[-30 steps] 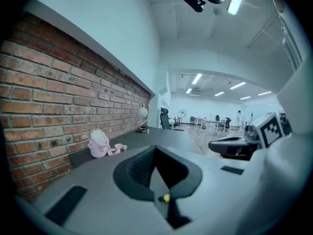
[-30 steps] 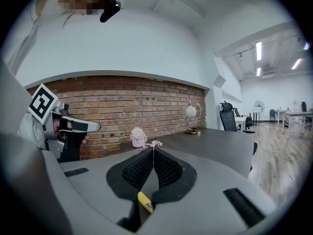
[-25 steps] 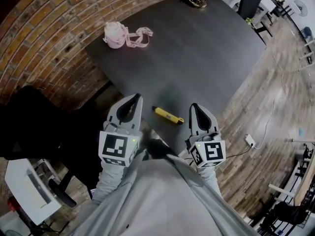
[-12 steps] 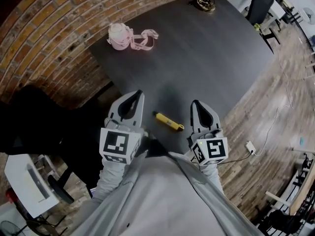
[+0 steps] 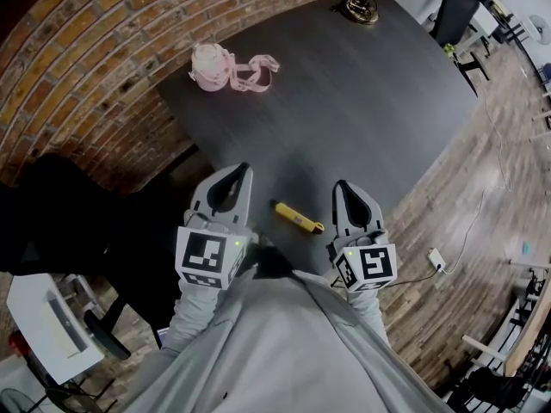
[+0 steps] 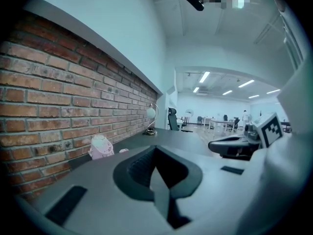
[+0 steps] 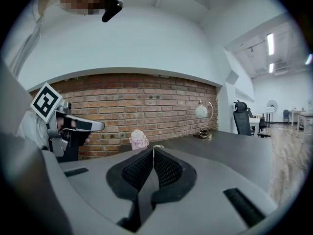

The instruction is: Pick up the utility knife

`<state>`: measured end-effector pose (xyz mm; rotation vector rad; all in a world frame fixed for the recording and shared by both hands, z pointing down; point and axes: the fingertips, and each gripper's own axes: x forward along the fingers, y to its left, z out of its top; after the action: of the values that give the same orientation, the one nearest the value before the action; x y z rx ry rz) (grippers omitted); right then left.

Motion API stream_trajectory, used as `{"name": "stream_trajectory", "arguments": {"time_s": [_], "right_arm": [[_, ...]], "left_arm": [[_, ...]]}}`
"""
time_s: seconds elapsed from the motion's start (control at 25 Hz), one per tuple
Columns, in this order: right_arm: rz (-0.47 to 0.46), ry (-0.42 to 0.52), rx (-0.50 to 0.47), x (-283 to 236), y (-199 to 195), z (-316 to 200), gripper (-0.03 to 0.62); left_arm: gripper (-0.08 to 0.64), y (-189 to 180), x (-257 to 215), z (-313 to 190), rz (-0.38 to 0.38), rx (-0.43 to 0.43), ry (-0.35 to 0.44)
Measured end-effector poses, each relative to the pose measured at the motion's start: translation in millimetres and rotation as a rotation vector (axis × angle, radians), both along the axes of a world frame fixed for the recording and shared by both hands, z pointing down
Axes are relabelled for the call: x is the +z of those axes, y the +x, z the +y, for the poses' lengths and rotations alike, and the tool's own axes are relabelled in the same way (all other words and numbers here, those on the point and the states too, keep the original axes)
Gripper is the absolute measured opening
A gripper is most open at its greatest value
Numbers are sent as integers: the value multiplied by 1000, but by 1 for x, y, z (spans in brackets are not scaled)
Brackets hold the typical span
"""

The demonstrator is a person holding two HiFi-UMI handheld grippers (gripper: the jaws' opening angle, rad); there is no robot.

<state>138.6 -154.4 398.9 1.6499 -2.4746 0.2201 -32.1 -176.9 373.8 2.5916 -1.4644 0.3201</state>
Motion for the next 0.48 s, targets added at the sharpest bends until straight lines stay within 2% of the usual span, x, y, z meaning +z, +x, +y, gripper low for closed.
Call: {"name": "stream_trajectory", "arguments": {"time_s": [0.16,0.48], "right_arm": [[23,-38,-37,13,-5,2,18],[20,-178,-110,56,-17,11,20]], "left_arm": [[18,-1,3,-1,4,2,-6],[18,0,10,0,16,17,-20]]}}
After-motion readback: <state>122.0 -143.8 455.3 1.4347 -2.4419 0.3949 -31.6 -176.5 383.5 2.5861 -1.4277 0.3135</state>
